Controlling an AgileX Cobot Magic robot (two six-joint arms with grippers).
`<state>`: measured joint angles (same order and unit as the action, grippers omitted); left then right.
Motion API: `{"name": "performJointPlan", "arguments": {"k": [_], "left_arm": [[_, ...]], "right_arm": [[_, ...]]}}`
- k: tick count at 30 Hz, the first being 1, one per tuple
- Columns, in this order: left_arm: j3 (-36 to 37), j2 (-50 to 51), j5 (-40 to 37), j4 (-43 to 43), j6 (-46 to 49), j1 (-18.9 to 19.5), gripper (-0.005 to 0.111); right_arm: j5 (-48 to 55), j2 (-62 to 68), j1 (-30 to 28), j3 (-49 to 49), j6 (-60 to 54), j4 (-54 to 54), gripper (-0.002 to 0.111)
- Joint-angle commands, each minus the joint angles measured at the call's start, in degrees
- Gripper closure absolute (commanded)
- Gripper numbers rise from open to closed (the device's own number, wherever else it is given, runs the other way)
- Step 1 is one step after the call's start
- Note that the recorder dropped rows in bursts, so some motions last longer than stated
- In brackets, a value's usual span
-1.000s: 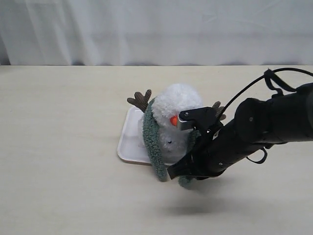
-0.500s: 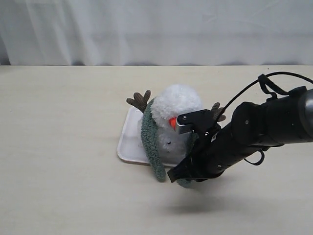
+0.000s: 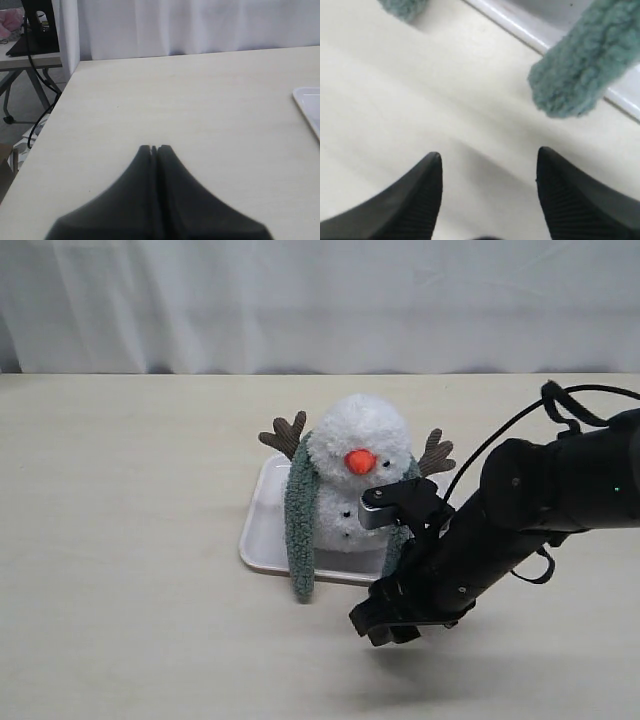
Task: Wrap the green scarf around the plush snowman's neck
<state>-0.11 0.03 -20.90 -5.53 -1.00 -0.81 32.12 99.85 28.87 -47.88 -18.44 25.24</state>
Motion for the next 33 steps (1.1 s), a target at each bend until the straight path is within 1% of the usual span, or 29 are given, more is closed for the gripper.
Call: {"name": "performJointPlan", "arguments": {"k": [1, 6, 14, 15, 18, 26, 33], "left_arm": [[0.1, 0.0, 0.4, 0.1, 0.0, 0.1, 0.107], [0.1, 0.0, 0.4, 0.1, 0.0, 0.1, 0.107], [0.1, 0.0, 0.6, 0.1, 0.0, 0.1, 0.107], [0.1, 0.0, 0.6, 0.1, 0.0, 0.1, 0.107], [0.1, 0.0, 0.6, 0.1, 0.0, 0.1, 0.107], [0.1, 0.0, 0.6, 0.1, 0.0, 0.1, 0.107], [0.1, 0.0, 0.6, 0.1, 0.0, 0.1, 0.107]], "right_arm": [[6.2, -5.2, -0.1, 0.3, 0.3, 0.0, 0.054], [10.1, -12.5, -0.1, 0.3, 1.2, 0.0, 0.054], [10.2, -24.0, -0.1, 0.3, 2.9, 0.0, 0.055], [10.2, -25.0, -0.1, 0.3, 2.9, 0.0, 0.058], [9.2, -28.6, -0.1, 1.0, 2.9, 0.0, 0.071], [1.4, -39.5, -0.1, 6.8, 1.2, -1.9, 0.104], [-1.9, -48.8, -0.1, 10.9, 1.2, -2.3, 0.104]]}}
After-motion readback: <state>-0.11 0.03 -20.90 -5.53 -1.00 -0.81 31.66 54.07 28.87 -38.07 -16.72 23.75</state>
